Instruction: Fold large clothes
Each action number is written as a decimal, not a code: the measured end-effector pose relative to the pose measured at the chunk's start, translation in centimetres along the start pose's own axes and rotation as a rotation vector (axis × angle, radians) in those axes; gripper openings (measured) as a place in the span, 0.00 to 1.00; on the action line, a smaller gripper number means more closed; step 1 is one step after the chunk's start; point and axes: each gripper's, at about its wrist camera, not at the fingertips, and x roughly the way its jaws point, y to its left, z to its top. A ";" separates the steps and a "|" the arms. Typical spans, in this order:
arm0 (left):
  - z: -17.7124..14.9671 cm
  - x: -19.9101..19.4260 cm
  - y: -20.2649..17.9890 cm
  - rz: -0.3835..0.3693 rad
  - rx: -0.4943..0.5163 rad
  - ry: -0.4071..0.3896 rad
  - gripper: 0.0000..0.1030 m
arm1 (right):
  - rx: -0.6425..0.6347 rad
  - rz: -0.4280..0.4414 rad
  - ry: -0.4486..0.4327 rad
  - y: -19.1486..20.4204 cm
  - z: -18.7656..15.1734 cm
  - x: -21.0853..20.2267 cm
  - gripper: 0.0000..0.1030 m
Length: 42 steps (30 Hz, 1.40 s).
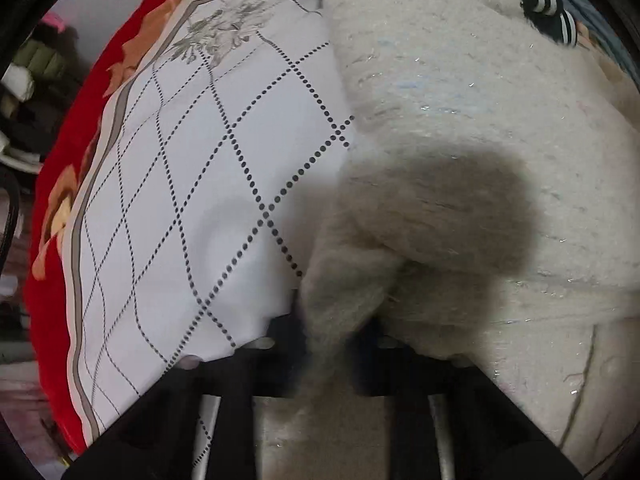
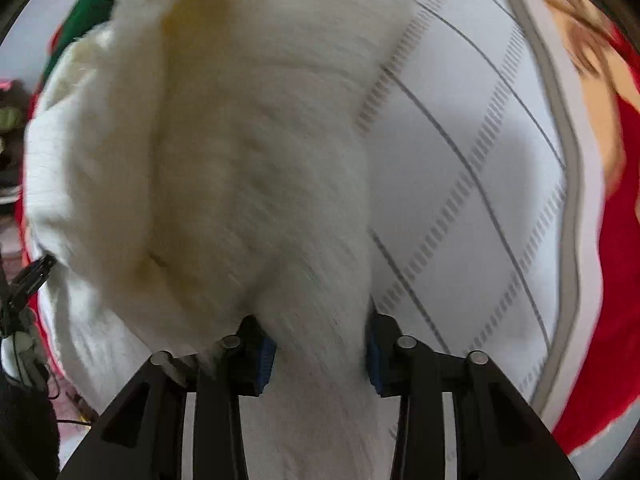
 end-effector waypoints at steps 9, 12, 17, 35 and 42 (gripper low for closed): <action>-4.8 -1.0 3.1 0.047 -0.138 0.036 0.05 | -0.146 0.090 0.015 6.5 1.5 0.5 0.12; -7.7 -1.2 4.7 0.070 -0.191 0.083 0.06 | -0.129 0.140 0.025 7.4 1.2 0.2 0.09; -9.5 -1.2 5.7 0.060 -0.260 0.117 0.12 | 0.169 0.197 0.066 1.6 0.2 1.7 0.08; -5.1 -8.8 5.2 0.046 -0.447 -0.038 0.92 | 0.098 0.301 -0.038 9.1 5.3 -4.0 0.21; -1.8 -8.1 4.1 0.096 -0.428 -0.111 0.92 | -0.051 0.181 -0.280 10.7 6.7 -9.5 0.05</action>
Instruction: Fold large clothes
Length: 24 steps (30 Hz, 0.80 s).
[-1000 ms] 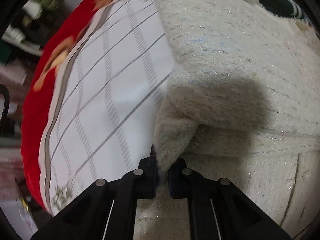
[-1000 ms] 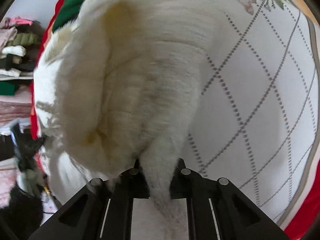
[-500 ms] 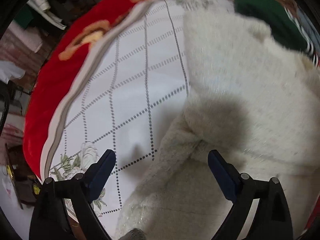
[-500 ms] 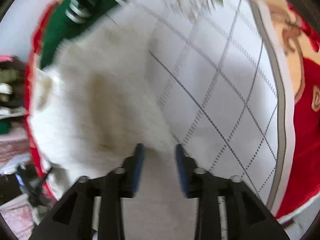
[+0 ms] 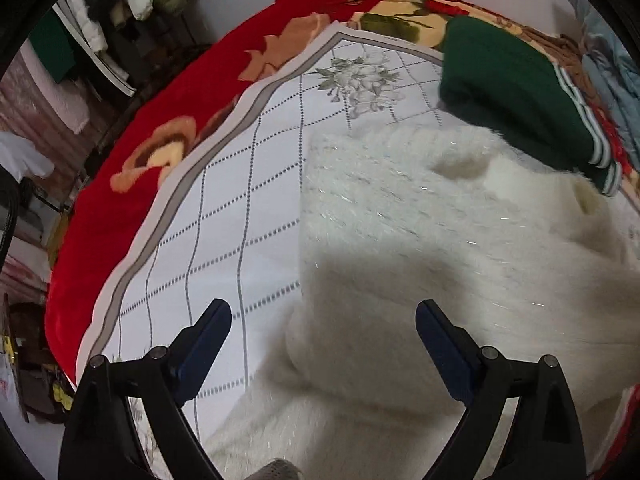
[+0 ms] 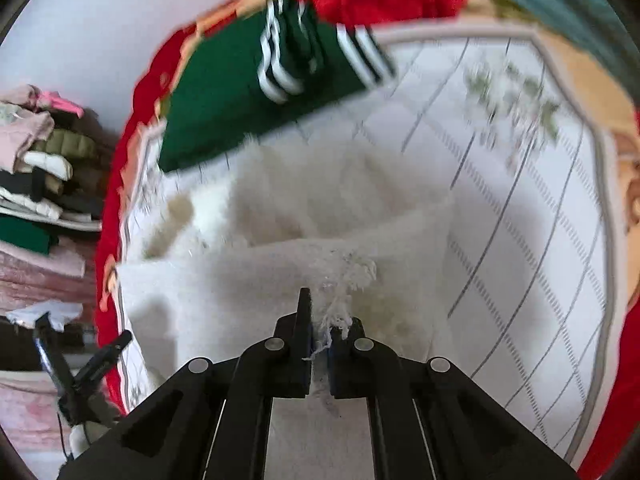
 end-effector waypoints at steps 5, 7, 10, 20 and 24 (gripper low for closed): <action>-0.8 6.7 -0.5 0.011 0.044 0.131 0.94 | 0.005 -0.211 0.186 -3.3 0.5 6.4 0.08; -0.6 6.1 -0.6 0.018 0.084 0.107 0.94 | 0.032 -0.211 0.250 -3.9 0.5 7.9 0.09; -0.6 3.6 -0.9 0.031 0.144 0.055 0.94 | -0.021 -0.229 0.226 -2.8 0.9 5.2 0.34; -7.4 -3.5 -5.5 0.091 0.238 0.045 0.94 | -0.125 -0.274 0.332 -7.1 -6.5 3.1 0.59; -10.7 -5.3 -9.1 0.175 0.268 0.041 0.94 | -0.092 -0.277 0.373 -11.5 -6.8 6.6 0.40</action>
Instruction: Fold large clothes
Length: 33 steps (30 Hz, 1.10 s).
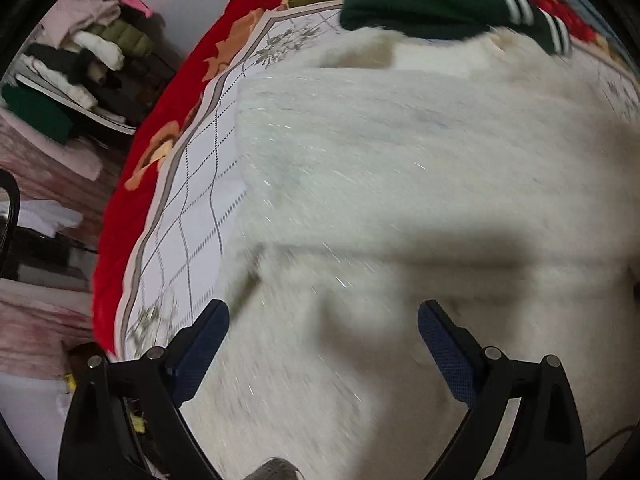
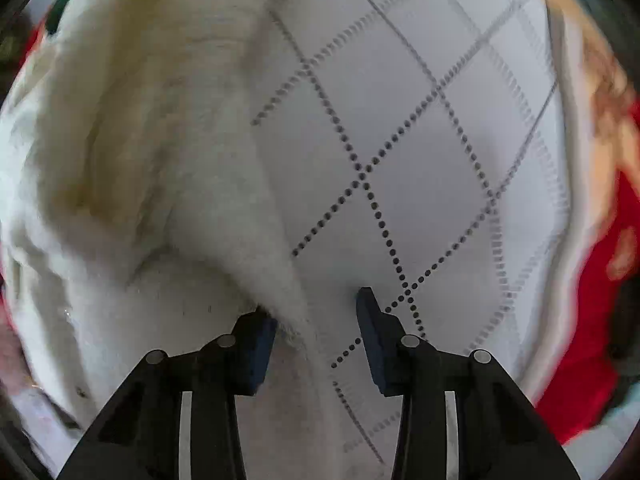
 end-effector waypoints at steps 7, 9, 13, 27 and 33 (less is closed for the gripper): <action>-4.5 -7.3 -8.3 0.072 0.012 0.015 0.94 | -0.154 0.112 -0.089 -5.0 -2.3 -7.8 0.54; -5.9 -9.0 -11.5 0.039 0.020 0.035 0.94 | -0.158 0.157 -0.121 -7.6 -3.7 -9.3 0.54; -8.7 -10.9 -17.7 -0.058 0.049 0.089 0.94 | -0.047 0.373 -0.086 -14.7 -5.6 -10.3 0.55; -13.0 -5.7 -26.5 0.029 0.054 0.172 0.84 | 0.021 0.348 0.020 -21.0 -6.8 -7.8 0.70; -11.3 -6.3 -19.7 -0.082 -0.111 0.098 0.10 | -0.068 0.505 0.037 -14.0 -1.3 -5.4 0.79</action>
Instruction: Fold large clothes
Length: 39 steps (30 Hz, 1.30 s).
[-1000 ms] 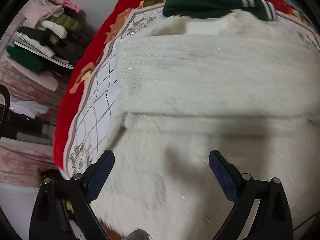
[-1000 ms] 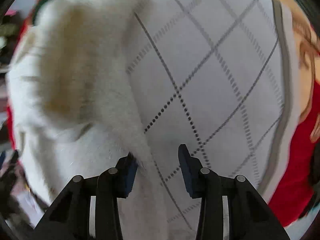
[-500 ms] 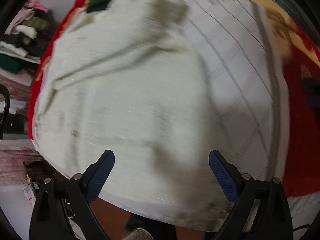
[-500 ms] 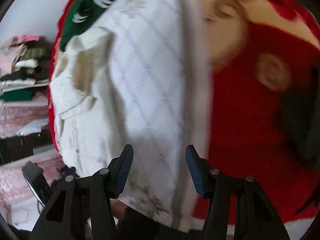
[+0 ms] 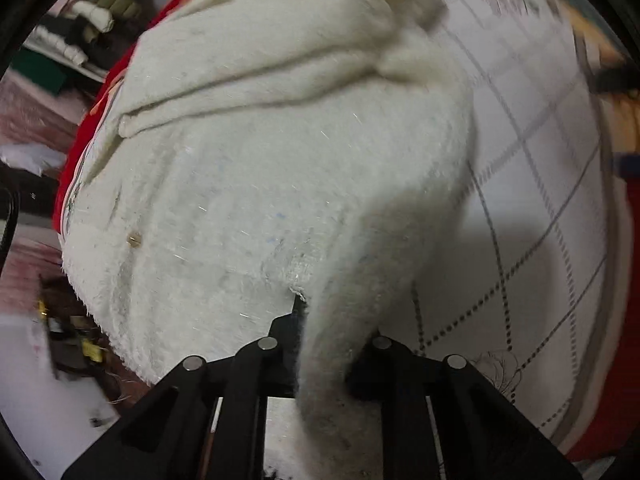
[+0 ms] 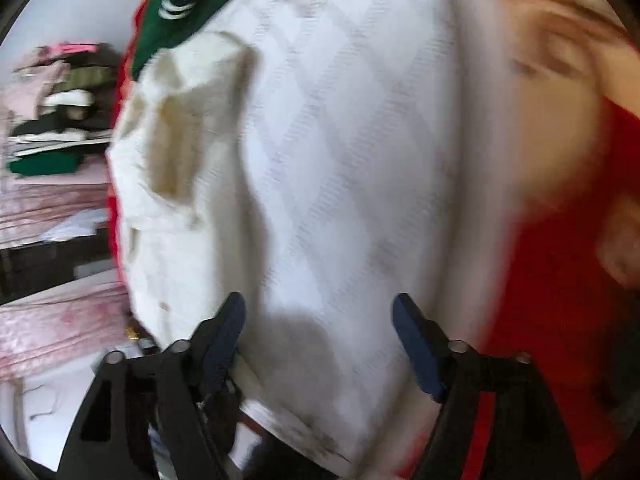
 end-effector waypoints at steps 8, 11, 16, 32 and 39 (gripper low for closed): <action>0.8 -4.5 6.4 -0.072 -0.053 -0.118 0.09 | 0.021 0.328 -0.030 7.6 7.5 6.5 0.92; 1.1 -4.6 7.8 -0.100 -0.079 -0.124 0.09 | 0.073 0.271 0.016 8.9 9.6 9.9 0.92; 1.5 -5.1 10.0 -0.184 -0.122 -0.122 0.08 | 0.131 0.158 -0.004 12.0 10.8 11.0 0.33; 3.8 -0.1 35.3 -0.395 -0.452 0.018 0.14 | -0.136 -0.258 -0.008 46.1 10.5 16.4 0.29; 1.6 11.0 42.3 -0.460 -0.636 0.195 0.28 | -0.223 -0.393 0.115 52.4 11.1 31.7 0.62</action>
